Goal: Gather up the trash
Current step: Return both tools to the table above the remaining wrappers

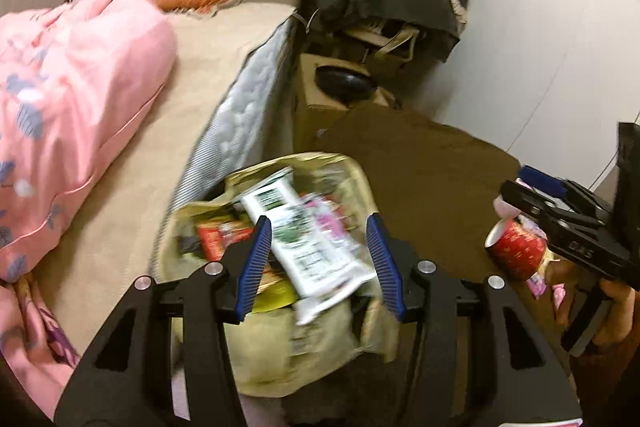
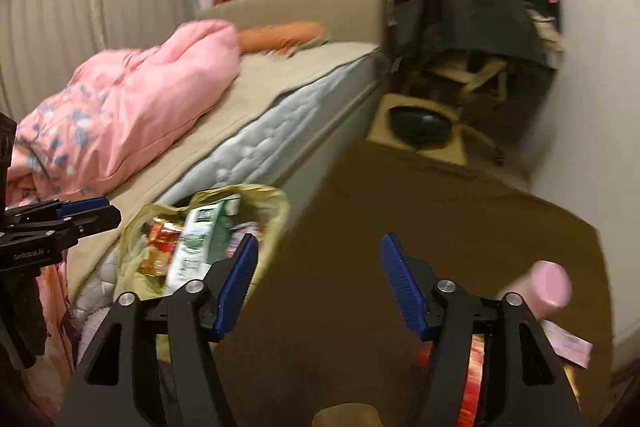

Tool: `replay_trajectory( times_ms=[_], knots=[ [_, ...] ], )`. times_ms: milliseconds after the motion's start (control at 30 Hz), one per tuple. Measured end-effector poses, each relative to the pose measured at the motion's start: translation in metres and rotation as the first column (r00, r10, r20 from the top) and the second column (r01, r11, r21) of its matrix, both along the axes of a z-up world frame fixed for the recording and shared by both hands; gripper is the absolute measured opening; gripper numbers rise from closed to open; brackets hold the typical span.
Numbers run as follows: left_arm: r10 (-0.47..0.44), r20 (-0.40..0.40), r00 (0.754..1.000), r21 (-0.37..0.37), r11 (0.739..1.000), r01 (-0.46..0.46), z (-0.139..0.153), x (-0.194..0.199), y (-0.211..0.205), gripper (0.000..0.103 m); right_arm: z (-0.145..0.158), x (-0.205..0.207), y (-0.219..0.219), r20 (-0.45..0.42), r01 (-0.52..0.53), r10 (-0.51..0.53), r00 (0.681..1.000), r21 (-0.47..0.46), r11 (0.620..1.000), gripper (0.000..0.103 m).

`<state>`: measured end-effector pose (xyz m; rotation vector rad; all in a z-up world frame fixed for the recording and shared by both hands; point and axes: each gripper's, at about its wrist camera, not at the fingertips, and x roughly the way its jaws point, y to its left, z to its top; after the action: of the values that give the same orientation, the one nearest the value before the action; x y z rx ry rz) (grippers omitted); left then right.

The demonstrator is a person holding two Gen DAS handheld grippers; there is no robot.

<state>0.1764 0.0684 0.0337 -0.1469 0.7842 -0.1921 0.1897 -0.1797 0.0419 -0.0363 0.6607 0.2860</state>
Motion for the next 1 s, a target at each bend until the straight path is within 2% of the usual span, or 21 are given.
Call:
replay_trajectory(
  times_ms=[133, 267, 400, 600, 767, 867, 1000],
  knots=[
    [-0.062, 0.016, 0.998, -0.004, 0.998, 0.062, 0.002, 0.001, -0.05, 0.047, 0.009, -0.025, -0.048, 0.042, 0.048, -0.047, 0.998, -0.021, 0.999, 0.068],
    [-0.143, -0.004, 0.99, -0.008, 0.99, 0.143, -0.002, 0.001, -0.101, 0.048, 0.005, -0.042, -0.098, -0.019, 0.104, -0.106, 0.994, -0.08, 0.991, 0.068],
    [-0.233, -0.029, 0.972, 0.017, 0.972, 0.233, -0.008, -0.002, -0.155, 0.048, -0.003, -0.064, -0.149, -0.002, 0.19, -0.191, 0.982, -0.109, 0.976, 0.068],
    [-0.341, -0.021, 0.94, 0.036, 0.939, 0.342, -0.01, -0.014, -0.221, 0.048, -0.018, -0.097, -0.212, 0.009, 0.302, -0.303, 0.953, -0.121, 0.946, 0.068],
    [-0.407, -0.047, 0.912, 0.014, 0.913, 0.408, -0.022, -0.018, -0.262, 0.048, -0.03, -0.12, -0.247, 0.008, 0.364, -0.367, 0.93, -0.148, 0.919, 0.068],
    [-0.449, -0.052, 0.892, 0.013, 0.893, 0.45, -0.03, -0.023, -0.284, 0.048, -0.042, -0.131, -0.264, -0.018, 0.373, -0.378, 0.926, -0.133, 0.918, 0.068],
    [-0.447, -0.044, 0.893, 0.042, 0.893, 0.449, -0.036, -0.026, -0.299, 0.048, -0.058, -0.137, -0.272, -0.063, 0.351, -0.356, 0.932, -0.071, 0.934, 0.068]
  ],
)
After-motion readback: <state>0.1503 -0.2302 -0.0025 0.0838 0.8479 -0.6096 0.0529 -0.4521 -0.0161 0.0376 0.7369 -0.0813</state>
